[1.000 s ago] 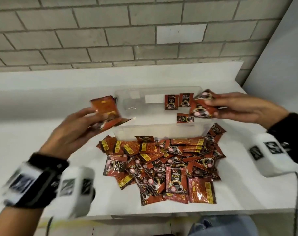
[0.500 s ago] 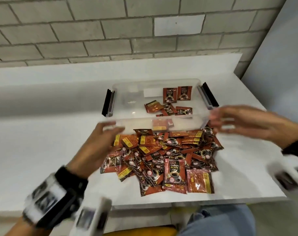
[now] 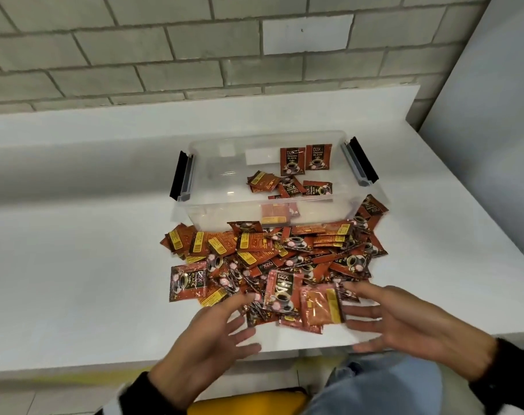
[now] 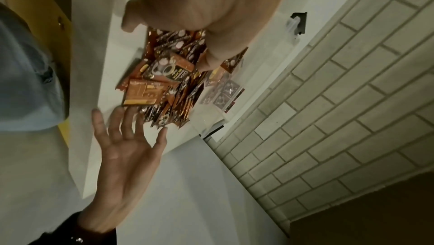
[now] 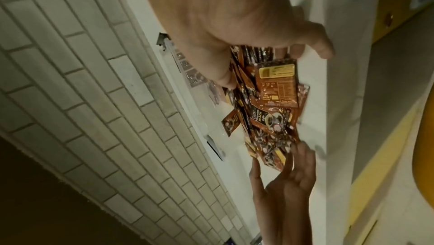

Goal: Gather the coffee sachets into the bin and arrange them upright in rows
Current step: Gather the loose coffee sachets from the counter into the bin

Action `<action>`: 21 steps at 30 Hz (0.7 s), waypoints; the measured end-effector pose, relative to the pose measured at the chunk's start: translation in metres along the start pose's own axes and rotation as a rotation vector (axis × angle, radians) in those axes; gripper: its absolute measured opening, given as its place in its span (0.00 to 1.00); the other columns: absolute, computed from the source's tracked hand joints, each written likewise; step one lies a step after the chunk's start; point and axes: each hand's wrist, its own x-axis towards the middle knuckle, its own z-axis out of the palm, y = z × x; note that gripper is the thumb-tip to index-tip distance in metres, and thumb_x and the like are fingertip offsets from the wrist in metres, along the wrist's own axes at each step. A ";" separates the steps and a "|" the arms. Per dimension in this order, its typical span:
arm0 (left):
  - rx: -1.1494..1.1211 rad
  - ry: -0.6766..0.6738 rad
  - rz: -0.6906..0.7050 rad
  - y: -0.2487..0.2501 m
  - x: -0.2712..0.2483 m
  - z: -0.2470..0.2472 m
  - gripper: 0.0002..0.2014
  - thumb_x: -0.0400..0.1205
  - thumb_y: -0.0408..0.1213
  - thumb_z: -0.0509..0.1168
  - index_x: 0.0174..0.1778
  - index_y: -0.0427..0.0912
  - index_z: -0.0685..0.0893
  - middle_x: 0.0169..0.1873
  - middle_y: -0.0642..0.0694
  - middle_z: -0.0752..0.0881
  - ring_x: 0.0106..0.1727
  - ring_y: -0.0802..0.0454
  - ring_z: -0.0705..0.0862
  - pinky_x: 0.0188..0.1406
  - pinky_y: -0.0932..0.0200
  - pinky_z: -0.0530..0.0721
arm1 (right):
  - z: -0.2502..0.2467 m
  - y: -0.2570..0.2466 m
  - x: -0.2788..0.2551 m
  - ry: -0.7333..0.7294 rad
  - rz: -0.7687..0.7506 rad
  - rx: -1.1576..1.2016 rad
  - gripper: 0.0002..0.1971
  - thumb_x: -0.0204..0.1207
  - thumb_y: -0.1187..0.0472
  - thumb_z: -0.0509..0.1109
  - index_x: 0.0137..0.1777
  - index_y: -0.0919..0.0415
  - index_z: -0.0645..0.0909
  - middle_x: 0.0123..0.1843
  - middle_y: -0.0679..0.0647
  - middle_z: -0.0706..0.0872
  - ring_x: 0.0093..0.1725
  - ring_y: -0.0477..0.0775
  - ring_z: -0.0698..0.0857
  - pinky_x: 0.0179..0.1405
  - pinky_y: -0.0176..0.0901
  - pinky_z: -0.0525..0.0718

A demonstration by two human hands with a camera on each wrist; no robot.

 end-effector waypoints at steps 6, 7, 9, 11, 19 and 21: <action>-0.131 -0.058 0.055 0.001 0.023 0.017 0.11 0.75 0.34 0.74 0.50 0.36 0.82 0.45 0.37 0.88 0.51 0.42 0.84 0.48 0.46 0.84 | 0.031 -0.001 0.019 -0.040 -0.035 0.185 0.19 0.64 0.59 0.78 0.54 0.63 0.81 0.55 0.63 0.80 0.55 0.61 0.78 0.53 0.65 0.85; -0.143 -0.057 0.052 0.002 0.026 0.022 0.11 0.75 0.33 0.73 0.50 0.35 0.82 0.42 0.36 0.89 0.48 0.42 0.85 0.45 0.47 0.83 | 0.037 -0.001 0.021 -0.049 -0.048 0.177 0.19 0.63 0.60 0.78 0.53 0.63 0.81 0.54 0.62 0.80 0.54 0.60 0.78 0.49 0.61 0.87; -0.163 -0.066 0.055 0.003 0.029 0.031 0.10 0.77 0.31 0.72 0.52 0.33 0.83 0.43 0.34 0.89 0.47 0.41 0.85 0.43 0.47 0.84 | 0.048 -0.001 0.025 -0.076 -0.068 0.168 0.15 0.65 0.63 0.77 0.51 0.64 0.82 0.50 0.61 0.82 0.50 0.58 0.80 0.44 0.51 0.86; -0.190 -0.081 0.062 0.003 0.030 0.039 0.10 0.78 0.29 0.70 0.53 0.29 0.83 0.44 0.32 0.87 0.47 0.40 0.85 0.42 0.48 0.86 | 0.057 -0.001 0.028 -0.115 -0.100 0.164 0.12 0.66 0.65 0.77 0.47 0.67 0.82 0.40 0.59 0.86 0.43 0.55 0.82 0.41 0.45 0.82; -0.275 -0.111 0.106 0.006 0.029 0.044 0.11 0.80 0.28 0.67 0.55 0.26 0.83 0.50 0.30 0.88 0.49 0.38 0.86 0.24 0.53 0.88 | 0.067 -0.004 0.036 -0.085 -0.171 0.193 0.19 0.71 0.70 0.76 0.61 0.70 0.80 0.51 0.64 0.90 0.49 0.58 0.88 0.37 0.45 0.87; -0.268 -0.118 0.117 0.010 0.025 0.041 0.09 0.79 0.28 0.68 0.51 0.25 0.83 0.47 0.30 0.88 0.49 0.38 0.87 0.27 0.53 0.90 | 0.065 -0.010 0.033 -0.129 -0.162 0.246 0.15 0.72 0.71 0.75 0.58 0.74 0.81 0.48 0.66 0.91 0.46 0.59 0.89 0.33 0.45 0.89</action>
